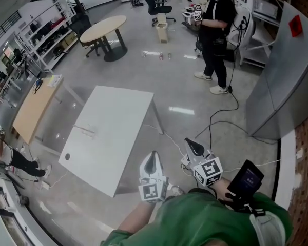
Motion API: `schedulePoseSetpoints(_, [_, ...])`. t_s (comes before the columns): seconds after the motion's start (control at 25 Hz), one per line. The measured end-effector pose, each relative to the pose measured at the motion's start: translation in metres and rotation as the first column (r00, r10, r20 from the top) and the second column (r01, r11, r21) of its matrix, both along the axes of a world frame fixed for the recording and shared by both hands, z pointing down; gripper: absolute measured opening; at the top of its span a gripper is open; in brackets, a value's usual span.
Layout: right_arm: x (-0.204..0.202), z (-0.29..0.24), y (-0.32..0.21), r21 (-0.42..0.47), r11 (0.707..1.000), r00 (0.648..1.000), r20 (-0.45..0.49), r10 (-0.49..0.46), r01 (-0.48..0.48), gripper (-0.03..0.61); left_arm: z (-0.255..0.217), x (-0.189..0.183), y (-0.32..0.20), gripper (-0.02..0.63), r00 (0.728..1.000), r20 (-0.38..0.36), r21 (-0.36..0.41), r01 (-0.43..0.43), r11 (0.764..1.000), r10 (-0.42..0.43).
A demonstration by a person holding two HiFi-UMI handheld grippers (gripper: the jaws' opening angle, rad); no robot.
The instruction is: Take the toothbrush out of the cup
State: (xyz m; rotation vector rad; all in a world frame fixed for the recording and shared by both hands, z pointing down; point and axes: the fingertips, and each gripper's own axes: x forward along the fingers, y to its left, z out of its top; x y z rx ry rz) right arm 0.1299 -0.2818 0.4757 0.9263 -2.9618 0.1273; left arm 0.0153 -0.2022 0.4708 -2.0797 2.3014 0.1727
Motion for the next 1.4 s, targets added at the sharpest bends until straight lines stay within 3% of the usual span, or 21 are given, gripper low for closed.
schedulePoseSetpoints(0.32, [-0.053, 0.007, 0.006, -0.005, 0.995, 0.995, -0.033, -0.095, 0.095, 0.003, 0.011, -0.055, 0.023, 0.006, 0.991, -0.02, -0.002, 0.13, 0.991, -0.13])
schedulePoseSetpoints(0.72, [-0.143, 0.011, 0.014, -0.016, 0.954, 0.953, -0.042, -0.299, 0.299, 0.003, 0.016, -0.12, 0.052, 0.006, 0.945, -0.01, -0.048, 0.326, 0.944, -0.327])
schedulePoseSetpoints(0.92, [-0.181, 0.008, 0.005, -0.006, 0.918, 0.918, -0.022, -0.397, 0.397, 0.003, 0.003, -0.147, 0.049, 0.006, 0.904, -0.021, -0.052, 0.425, 0.904, -0.426])
schedulePoseSetpoints(1.16, [-0.202, -0.004, 0.033, -0.008, 0.86, 0.86, -0.013, -0.51, 0.509, 0.003, 0.003, -0.155, 0.086, 0.006, 0.839, -0.02, -0.057, 0.542, 0.839, -0.543])
schedulePoseSetpoints(1.4, [-0.241, 0.012, 0.007, -0.013, 0.795, 0.795, 0.005, -0.607, 0.607, 0.003, 0.006, -0.179, 0.065, 0.006, 0.767, -0.01, -0.063, 0.64, 0.766, -0.641])
